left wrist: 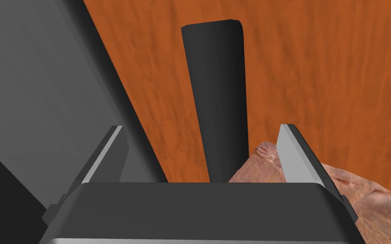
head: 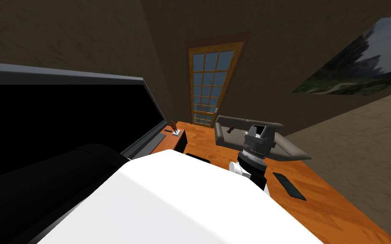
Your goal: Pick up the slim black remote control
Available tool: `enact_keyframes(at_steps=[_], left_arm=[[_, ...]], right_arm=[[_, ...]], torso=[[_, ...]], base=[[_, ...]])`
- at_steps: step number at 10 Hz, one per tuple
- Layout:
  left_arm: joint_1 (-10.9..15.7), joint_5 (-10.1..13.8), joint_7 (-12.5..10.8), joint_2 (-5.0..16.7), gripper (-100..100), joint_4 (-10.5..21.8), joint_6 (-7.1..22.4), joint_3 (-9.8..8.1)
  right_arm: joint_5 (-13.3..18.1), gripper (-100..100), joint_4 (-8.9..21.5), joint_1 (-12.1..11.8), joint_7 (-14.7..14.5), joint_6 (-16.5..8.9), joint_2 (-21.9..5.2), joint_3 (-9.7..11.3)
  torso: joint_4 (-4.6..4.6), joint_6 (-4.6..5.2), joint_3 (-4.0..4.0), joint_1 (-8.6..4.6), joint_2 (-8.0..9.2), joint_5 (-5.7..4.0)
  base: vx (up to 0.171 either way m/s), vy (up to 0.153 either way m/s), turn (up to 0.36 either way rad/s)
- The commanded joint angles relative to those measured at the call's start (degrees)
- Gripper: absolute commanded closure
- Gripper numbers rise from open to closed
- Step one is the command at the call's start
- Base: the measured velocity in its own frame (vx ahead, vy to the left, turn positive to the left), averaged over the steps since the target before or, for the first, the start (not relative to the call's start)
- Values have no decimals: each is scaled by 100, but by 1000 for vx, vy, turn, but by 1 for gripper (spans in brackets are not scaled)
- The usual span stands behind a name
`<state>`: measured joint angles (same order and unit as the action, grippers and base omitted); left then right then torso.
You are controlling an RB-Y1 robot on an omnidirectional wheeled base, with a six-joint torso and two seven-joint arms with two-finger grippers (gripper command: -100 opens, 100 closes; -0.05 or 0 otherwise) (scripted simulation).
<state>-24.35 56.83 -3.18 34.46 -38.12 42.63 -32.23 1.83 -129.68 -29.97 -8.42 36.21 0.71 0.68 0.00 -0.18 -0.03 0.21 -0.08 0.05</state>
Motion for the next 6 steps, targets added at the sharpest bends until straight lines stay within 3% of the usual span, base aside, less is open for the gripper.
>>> enact_keyframes(at_steps=[1, 2, 6], left_arm=[[92, 141, 99, 26, -100, 286, 67, -43], [138, 223, 103, 26, -100, 525, 140, -68], [211, 348, 111, 23, -100, 874, 247, -101]], right_arm=[[0, 0, 0, 0, 0, 0, 0, 0], [0, 0, 0, 1, 0, 0, 0, 0], [0, 0, 0, 0, 0, 0, 0, 0]], torso=[[0, 0, 0, 0, 0, 0], [0, 5, 0, 2, -1, 0], [1, 0, 1, 3, 2, 1]], base=[[-18, 22, -151], [-39, 56, -242], [-29, 31, -73]])
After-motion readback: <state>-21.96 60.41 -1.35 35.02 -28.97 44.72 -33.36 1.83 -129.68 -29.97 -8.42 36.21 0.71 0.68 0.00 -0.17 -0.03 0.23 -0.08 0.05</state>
